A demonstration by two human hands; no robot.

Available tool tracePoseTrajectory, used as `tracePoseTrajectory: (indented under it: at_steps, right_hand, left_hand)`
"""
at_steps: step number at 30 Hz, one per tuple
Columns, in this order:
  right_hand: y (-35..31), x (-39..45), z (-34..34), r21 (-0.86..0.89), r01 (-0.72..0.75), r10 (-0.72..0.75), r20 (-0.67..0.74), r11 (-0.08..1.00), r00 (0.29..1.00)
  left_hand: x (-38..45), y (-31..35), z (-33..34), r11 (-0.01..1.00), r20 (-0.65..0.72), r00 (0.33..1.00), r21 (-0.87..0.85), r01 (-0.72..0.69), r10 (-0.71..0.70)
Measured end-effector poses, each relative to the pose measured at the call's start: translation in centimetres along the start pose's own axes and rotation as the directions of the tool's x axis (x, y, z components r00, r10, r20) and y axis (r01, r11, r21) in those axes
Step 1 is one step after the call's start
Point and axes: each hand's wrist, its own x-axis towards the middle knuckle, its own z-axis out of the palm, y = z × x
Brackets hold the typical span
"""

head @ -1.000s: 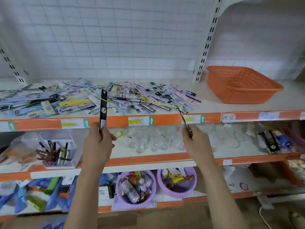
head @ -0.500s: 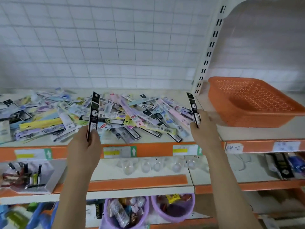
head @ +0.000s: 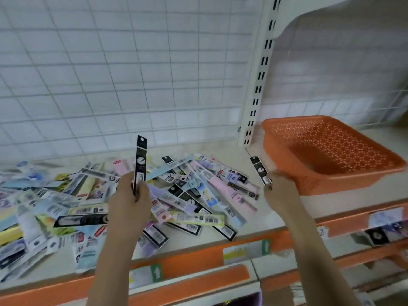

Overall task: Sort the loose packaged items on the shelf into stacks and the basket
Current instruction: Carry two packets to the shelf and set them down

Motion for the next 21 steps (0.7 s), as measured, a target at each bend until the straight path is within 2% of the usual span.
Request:
tracePoseTrajectory:
  at_steps: [3,10,14,18,21]
  right_hand:
    - [0.7,0.7,0.1,-0.003,0.016,-0.016,-0.008,1.000,1.000]
    - [3.0,1.0,0.8,0.067,0.172,-0.170,-0.042,0.983,0.985]
    - [3.9,0.7,0.0,0.083,0.275,-0.277,0.003,0.958,0.961]
    - [5.2,0.3,-0.6,0.132,0.370,-0.377,0.031,0.920,0.926]
    - [6.4,0.0,-0.6,0.152,0.439,-0.448,0.032,0.885,0.893]
  left_hand:
    - [-0.1,1.3,1.7,0.996,0.000,0.999,-0.074,0.042,-0.042]
    - [-2.4,4.0,5.4,1.000,0.017,1.000,0.006,-0.026,0.026]
    - [-3.5,5.6,6.9,0.999,0.050,0.998,0.023,-0.024,0.023]
    - [-3.0,7.8,9.5,0.999,0.216,0.976,0.047,0.001,-0.011]
    - [-2.3,10.8,12.7,0.994,0.421,0.907,0.105,-0.033,-0.014]
